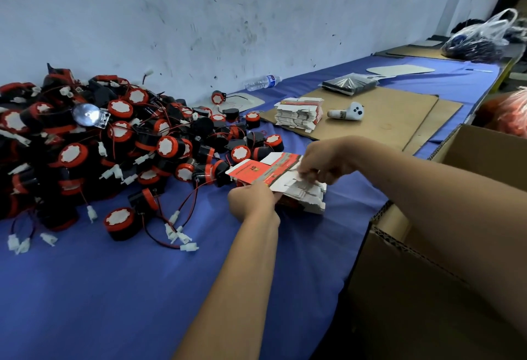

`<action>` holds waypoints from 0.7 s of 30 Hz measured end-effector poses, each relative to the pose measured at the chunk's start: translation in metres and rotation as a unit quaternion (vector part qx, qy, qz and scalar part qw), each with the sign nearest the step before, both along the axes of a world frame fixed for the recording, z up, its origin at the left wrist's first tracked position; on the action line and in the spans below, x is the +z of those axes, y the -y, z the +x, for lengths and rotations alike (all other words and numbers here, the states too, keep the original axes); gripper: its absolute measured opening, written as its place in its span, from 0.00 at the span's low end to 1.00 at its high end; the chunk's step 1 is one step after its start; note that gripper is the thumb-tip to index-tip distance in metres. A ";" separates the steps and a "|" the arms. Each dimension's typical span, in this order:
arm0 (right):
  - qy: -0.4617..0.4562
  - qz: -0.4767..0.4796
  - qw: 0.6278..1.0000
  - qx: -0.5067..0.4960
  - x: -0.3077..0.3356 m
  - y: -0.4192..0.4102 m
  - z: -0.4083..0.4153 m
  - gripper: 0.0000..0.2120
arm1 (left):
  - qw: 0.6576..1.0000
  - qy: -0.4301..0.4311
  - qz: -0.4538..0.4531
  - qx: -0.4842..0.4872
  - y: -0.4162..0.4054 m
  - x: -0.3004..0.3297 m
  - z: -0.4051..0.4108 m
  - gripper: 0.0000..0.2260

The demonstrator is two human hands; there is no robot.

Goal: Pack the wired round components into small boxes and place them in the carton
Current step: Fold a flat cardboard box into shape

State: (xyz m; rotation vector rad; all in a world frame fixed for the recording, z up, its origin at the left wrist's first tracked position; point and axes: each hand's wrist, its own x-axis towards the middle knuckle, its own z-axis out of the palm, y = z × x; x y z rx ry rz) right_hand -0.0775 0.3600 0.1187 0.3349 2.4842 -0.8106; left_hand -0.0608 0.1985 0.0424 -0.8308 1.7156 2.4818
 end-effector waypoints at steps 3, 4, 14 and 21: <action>-0.009 0.150 0.988 0.028 -0.002 -0.016 0.000 0.08 | 0.996 -0.004 0.082 -0.018 0.012 0.010 -0.002 0.06; -0.038 0.221 0.974 0.026 -0.001 -0.021 -0.001 0.06 | 0.997 -0.004 0.063 -0.041 0.020 0.011 -0.003 0.07; -0.277 0.392 0.877 -0.022 0.007 -0.008 -0.008 0.14 | 0.931 -0.023 -0.189 -0.311 0.183 -0.007 -0.019 0.05; -0.264 0.171 0.928 0.199 0.004 0.165 -0.030 0.21 | 0.990 -0.063 -0.101 -0.079 0.252 -0.031 0.014 0.13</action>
